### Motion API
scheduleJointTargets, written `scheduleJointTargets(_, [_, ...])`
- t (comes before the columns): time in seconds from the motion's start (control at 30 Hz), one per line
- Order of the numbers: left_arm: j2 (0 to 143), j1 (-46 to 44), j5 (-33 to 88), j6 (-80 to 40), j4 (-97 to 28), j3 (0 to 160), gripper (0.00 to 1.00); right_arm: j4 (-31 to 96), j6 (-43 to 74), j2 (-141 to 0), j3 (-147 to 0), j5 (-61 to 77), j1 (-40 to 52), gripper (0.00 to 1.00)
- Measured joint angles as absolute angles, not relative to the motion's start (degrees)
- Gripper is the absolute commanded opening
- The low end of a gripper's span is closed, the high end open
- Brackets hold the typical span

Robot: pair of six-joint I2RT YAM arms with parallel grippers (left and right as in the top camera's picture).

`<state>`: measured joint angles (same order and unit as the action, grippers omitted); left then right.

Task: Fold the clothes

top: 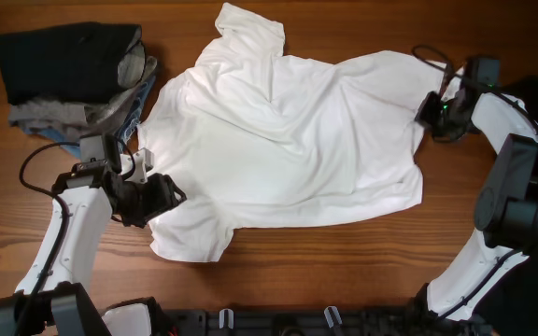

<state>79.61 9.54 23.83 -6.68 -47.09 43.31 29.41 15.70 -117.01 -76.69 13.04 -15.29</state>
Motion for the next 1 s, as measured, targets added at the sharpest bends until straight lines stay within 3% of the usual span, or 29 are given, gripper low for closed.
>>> scheduleJointTargets(0.03, [79.61,9.30,23.83,-6.68,-47.09,43.31,0.57,26.65,16.71,-117.03,-77.38,13.65,-16.69,0.60])
scheduleJointTargets(0.07, [79.61,8.97,23.83,-6.68,-47.05,43.31,0.57,25.06,17.50,-117.03,-77.97,14.57,-17.74,0.61])
scheduleJointTargets(0.17, [79.61,8.62,23.83,-6.68,-46.92,43.31,0.57,22.63,17.50,-116.99,-80.93,19.55,-21.71,0.79])
scheduleJointTargets(0.27, [79.61,8.62,23.83,-6.68,-46.94,43.31,0.57,29.87,16.58,-114.61,-82.13,21.67,-23.00,0.82])
scheduleJointTargets(0.47, [79.66,8.62,23.83,-6.68,-46.72,43.31,0.58,58.96,15.09,-101.58,-82.91,20.67,-22.31,0.64])
scheduleJointTargets(0.67, [79.66,8.62,23.83,-6.68,-46.09,43.31,0.56,54.37,16.12,-103.81,-71.20,13.63,-15.64,0.66])
scheduleJointTargets(0.73, [79.66,8.51,23.83,-6.68,-46.28,43.31,0.56,50.11,17.04,-105.45,-68.20,13.10,-15.03,0.60])
scheduleJointTargets(0.83, [79.66,6.20,23.86,-6.24,-46.70,43.31,0.54,46.37,18.44,-106.69,-67.22,12.51,-15.14,0.40])
scheduleJointTargets(0.87, [79.66,5.08,23.81,-6.22,-46.48,43.31,0.54,46.00,18.74,-106.69,-67.22,12.40,-15.14,0.26])
scheduleJointTargets(0.9, [79.66,3.79,23.83,-6.22,-46.04,43.31,0.54,45.52,18.92,-106.69,-67.20,12.32,-15.14,0.05])
scheduleJointTargets(1.0, [79.66,0.58,23.86,-6.20,-44.47,43.31,0.51,47.48,19.42,-106.69,-67.20,12.08,-15.16,0.04])
